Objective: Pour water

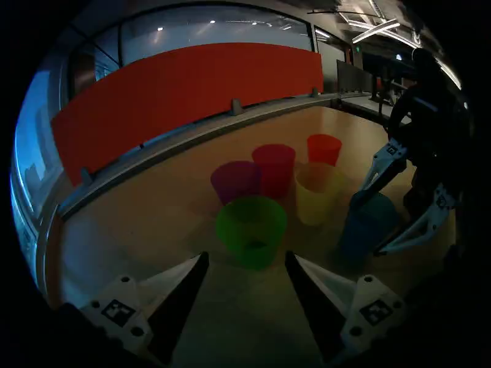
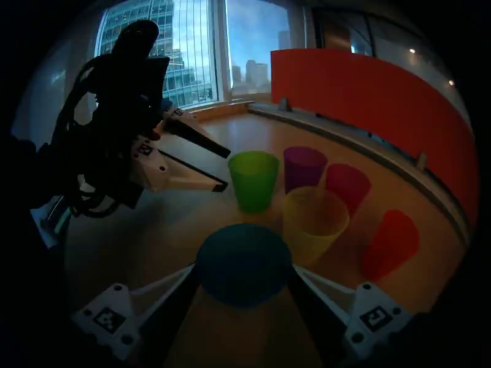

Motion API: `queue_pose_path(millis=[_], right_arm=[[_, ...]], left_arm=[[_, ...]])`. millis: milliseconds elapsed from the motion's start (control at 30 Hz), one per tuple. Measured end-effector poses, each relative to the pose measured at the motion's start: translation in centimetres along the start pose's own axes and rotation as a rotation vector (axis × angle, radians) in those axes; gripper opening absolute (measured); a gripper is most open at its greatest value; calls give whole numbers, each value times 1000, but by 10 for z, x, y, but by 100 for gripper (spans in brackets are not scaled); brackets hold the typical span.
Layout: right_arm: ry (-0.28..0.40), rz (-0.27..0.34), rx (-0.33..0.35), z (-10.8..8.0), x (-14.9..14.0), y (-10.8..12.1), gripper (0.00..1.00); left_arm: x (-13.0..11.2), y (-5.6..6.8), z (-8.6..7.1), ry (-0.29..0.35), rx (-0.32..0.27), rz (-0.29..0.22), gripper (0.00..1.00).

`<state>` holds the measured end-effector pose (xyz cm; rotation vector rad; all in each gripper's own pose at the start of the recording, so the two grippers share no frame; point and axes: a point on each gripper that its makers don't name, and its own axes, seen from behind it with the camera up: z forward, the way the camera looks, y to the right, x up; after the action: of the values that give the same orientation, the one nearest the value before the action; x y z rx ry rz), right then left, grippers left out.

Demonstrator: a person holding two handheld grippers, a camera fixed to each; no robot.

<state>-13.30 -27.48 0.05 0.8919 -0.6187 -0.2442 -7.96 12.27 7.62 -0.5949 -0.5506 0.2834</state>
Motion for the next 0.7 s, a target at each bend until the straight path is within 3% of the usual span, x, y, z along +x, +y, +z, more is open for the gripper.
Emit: queue_pose_path(millis=[133,700], right_arm=[[-1,-2,5,0,1,0,90],[18,-6,9,-12,7,4,89]], left_arm=[[-1,0,3,-5,-3,2,92],[3,4,24,-22,-31,-12,92]])
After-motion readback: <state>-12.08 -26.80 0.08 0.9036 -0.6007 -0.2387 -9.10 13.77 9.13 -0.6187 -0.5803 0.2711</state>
